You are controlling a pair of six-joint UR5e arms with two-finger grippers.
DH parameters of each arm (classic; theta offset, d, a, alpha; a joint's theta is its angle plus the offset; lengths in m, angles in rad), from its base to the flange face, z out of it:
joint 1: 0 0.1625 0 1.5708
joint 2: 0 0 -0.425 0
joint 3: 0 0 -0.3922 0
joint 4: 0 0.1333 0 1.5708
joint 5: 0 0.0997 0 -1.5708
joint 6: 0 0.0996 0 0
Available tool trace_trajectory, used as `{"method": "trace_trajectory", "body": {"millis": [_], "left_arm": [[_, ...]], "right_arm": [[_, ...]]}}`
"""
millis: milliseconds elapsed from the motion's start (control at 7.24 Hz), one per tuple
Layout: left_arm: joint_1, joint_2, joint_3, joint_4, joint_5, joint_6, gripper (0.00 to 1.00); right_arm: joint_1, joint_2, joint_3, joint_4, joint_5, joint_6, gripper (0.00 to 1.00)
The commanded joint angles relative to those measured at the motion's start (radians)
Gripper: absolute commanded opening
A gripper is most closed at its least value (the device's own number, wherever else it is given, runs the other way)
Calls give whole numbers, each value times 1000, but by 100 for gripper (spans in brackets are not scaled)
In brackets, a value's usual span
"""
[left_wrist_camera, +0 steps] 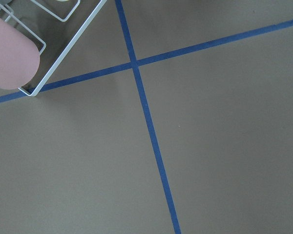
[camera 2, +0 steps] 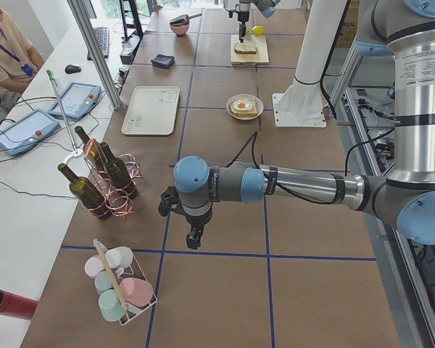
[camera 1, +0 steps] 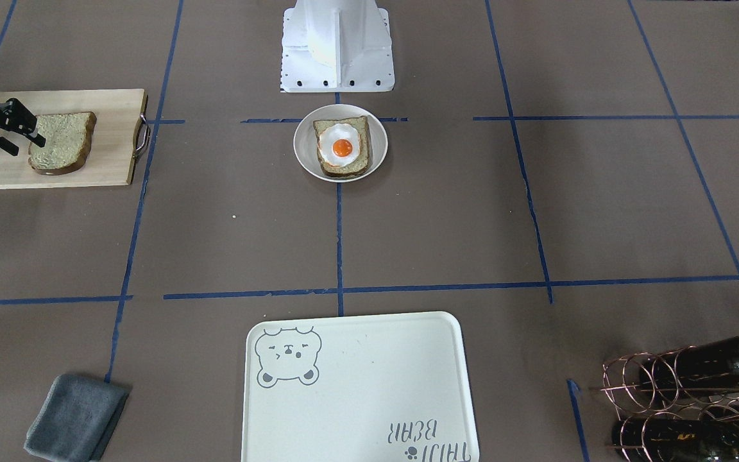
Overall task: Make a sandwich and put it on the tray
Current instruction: 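Reach the right gripper to the bread slice on the cutting board and grasp it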
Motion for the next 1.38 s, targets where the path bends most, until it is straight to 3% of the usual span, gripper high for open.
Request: {"method": "trace_trajectory", "body": {"millis": [0,138,276,414,553,967,1243], "left_arm": [[0,2,0,0,0,0,100],[0,4,0,0,0,0,100],[0,4,0,0,0,0,100],[0,4,0,0,0,0,100],[0,4,0,0,0,0,100],[0,4,-1,0,0,0,100],[0,2,-1,0,0,0,100]], "right_arm": [[-23,-2,1,0,-14,0,58],[-28,-6,1,0,-14,0,54],[-31,-8,0,0,-14,0,42],[-37,-9,0,0,-14,-2,11],[-39,-9,1,0,-14,-2,0],[-34,-11,9,0,0,-5,0],[8,-11,72,-2,94,0,0]]}}
